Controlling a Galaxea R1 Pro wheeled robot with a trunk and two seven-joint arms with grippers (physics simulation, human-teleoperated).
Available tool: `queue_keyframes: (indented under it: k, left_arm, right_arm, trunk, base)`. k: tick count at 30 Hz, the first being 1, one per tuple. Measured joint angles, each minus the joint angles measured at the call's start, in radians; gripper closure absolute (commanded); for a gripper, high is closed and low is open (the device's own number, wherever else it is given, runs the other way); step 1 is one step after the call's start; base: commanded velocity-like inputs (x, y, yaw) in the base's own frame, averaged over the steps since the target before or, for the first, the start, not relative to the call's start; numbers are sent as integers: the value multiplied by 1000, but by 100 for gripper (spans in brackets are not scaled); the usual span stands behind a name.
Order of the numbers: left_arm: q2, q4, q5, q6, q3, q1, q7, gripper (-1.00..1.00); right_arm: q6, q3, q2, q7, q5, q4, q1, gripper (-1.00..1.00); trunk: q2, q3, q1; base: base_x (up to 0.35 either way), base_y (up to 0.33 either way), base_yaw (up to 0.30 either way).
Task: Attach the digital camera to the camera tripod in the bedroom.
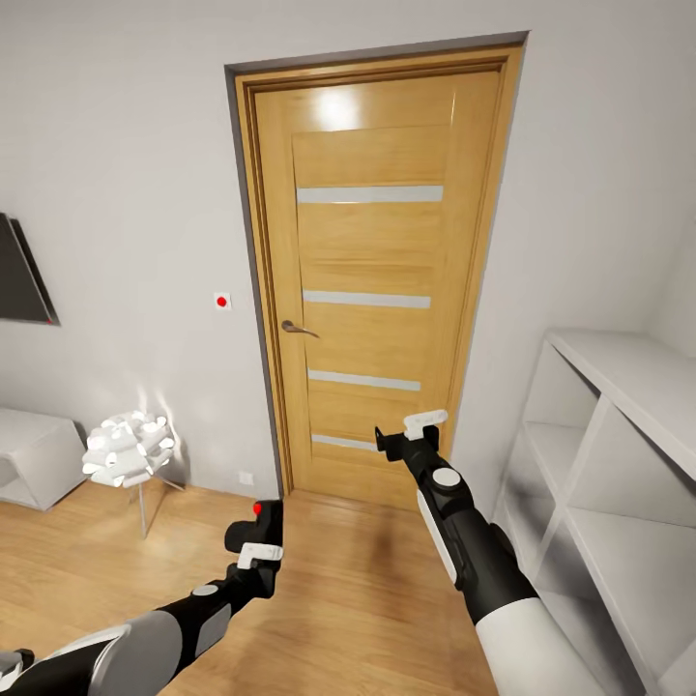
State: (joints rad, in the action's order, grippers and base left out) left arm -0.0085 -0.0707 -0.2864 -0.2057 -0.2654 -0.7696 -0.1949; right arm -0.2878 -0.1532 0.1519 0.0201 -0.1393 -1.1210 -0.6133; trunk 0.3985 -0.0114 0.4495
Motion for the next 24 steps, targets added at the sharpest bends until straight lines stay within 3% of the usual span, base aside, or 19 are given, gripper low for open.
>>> queue_keyframes:
  k: [7, 13, 24]
  left_arm:
    - [-4, 6, 0, -7, 1, 1, 0, 100]
    - [-4, 89, -1, -12, 0, 0, 7, 100]
    - [-7, 104, -1, -13, 3, 0, 8, 100]
  right_arm:
    - [1, 1, 0, -2, -1, 3, 0, -100]
    - [1, 0, 0, -2, 0, 4, 0, -100]
    - [1, 0, 2, -2, 0, 4, 0, -100]
  trunk:
    - [0, 0, 0]
    - [0, 0, 0]
    - [0, 0, 0]
  base:
    - [-19, 14, -147]
    - [-196, 207, -276]
    - [-219, 240, -261]
